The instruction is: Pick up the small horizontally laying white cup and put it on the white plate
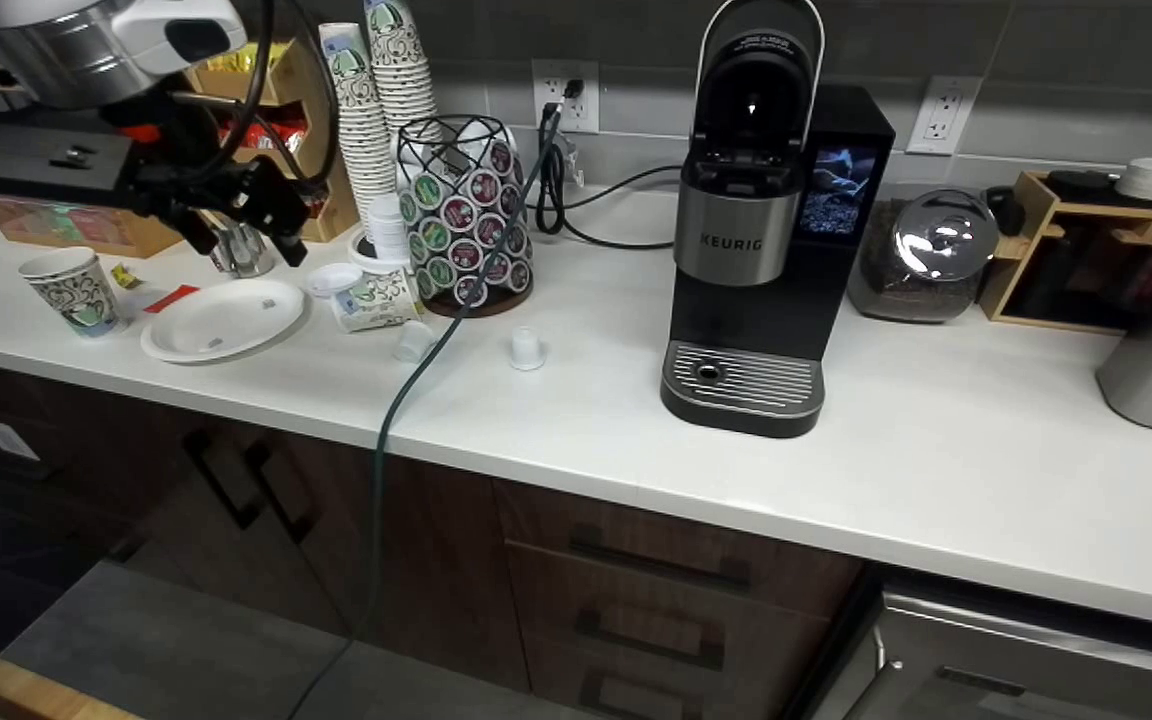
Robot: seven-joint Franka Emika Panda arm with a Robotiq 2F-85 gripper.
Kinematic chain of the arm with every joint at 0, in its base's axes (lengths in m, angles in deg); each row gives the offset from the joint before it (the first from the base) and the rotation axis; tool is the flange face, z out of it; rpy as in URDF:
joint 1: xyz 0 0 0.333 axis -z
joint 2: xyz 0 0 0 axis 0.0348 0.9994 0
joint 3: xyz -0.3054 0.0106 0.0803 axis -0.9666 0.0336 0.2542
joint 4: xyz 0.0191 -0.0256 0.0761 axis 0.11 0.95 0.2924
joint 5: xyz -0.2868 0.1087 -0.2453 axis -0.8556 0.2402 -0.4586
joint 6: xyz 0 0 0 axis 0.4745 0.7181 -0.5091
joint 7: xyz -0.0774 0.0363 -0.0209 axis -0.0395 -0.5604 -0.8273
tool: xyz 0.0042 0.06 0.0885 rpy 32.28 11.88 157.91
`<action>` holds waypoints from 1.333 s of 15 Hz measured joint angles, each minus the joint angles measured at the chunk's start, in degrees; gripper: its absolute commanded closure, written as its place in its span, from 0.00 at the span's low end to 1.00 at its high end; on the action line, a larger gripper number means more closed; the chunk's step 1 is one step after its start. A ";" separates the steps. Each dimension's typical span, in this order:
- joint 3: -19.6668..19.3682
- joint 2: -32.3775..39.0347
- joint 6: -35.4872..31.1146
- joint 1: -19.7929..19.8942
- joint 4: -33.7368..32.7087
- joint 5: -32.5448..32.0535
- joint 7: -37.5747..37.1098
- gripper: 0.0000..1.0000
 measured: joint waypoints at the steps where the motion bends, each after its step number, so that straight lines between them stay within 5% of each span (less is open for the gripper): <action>1: 0.58 2.15 -1.92 -0.23 -0.84 0.06 -0.39 0.00; 9: 1.57 25.03 -2.39 -7.36 -14.69 15.38 2.83 0.00; 14: 1.85 30.04 -1.13 -7.11 -18.86 18.10 4.21 0.00; 20: 8.49 34.39 -1.91 -2.03 -20.70 15.56 3.32 0.00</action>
